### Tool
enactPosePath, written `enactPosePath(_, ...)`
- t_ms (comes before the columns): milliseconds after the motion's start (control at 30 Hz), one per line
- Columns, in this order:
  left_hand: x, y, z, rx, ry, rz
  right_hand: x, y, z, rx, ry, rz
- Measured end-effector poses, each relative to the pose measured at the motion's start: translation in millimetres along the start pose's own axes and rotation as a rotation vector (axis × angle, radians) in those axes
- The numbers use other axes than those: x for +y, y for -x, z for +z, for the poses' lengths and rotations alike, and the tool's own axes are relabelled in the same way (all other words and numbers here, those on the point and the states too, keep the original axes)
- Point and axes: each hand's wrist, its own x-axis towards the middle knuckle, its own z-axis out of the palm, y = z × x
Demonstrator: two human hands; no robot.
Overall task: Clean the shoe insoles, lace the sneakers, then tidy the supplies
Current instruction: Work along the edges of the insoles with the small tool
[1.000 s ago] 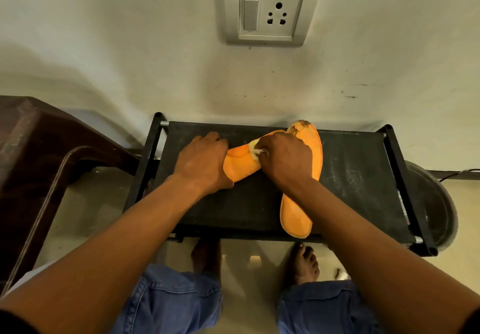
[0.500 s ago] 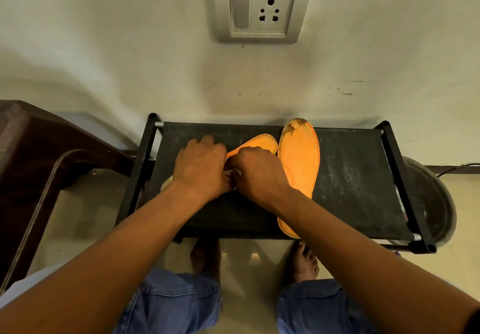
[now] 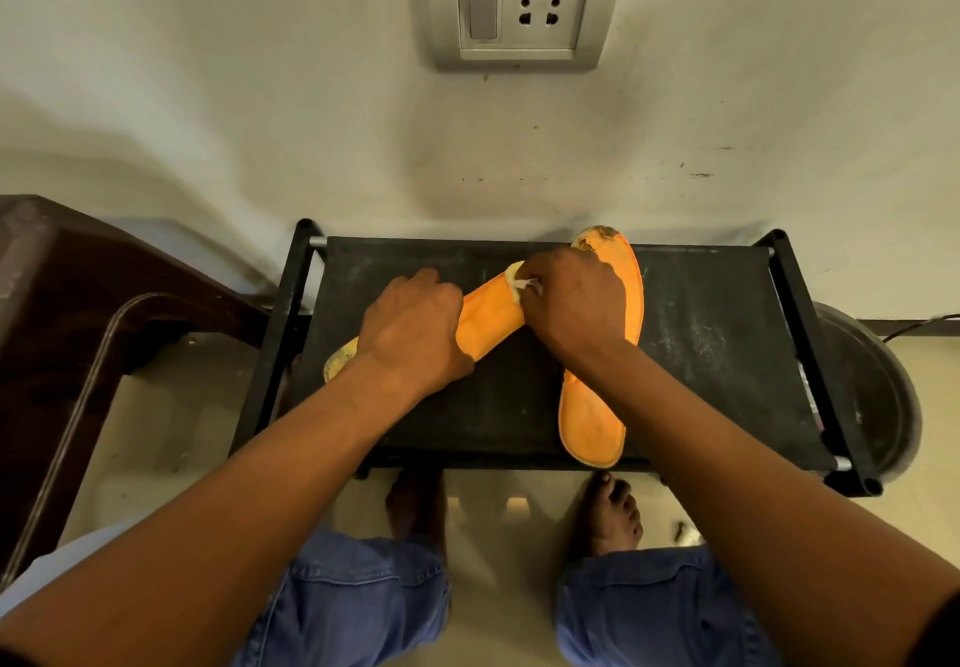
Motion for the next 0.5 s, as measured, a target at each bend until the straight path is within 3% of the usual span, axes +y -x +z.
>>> enactPosePath(233,1.2,0.4,0.9,0.007,0.039,0.007,-34.4,20.0,9.4,-0.122,0.061,-0.227)
enactPosePath(500,-1.0,-1.7,-0.6,-0.003,-0.02,0.015,0.7,-5.3,-1.8,0.054,0.054,0.105)
